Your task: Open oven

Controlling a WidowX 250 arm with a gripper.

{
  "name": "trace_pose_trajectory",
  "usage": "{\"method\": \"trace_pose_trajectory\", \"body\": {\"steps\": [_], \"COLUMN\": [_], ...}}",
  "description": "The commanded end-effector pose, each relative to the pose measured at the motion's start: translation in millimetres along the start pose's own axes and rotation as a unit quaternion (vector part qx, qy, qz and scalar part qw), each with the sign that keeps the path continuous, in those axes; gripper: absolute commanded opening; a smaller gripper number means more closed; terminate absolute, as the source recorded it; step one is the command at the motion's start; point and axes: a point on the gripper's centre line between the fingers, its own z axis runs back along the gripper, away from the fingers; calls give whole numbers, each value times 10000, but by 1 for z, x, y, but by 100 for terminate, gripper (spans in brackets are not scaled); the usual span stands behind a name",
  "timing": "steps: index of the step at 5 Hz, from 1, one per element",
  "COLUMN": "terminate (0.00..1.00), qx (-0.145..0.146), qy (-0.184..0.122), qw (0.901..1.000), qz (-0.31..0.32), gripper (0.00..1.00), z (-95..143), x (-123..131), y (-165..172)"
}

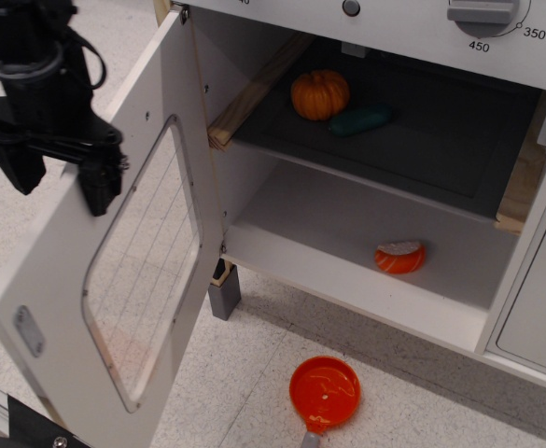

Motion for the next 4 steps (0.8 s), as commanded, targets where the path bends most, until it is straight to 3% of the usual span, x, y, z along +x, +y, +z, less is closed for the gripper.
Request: {"method": "trace_pose_trajectory", "body": {"steps": [1,2,3,4], "terminate": [0,0,0,0], "qx": [-229,-335,-264,-262], "qy": [-308,-386,-179,-269], "qw": [9986,9968,9963,9927], "qz": [354,621,801,1143], "gripper": [100,100,100,100], "z": [73,90,76,53], "x": [46,51,50,55], "y": [-17,-42,-73,-88]}}
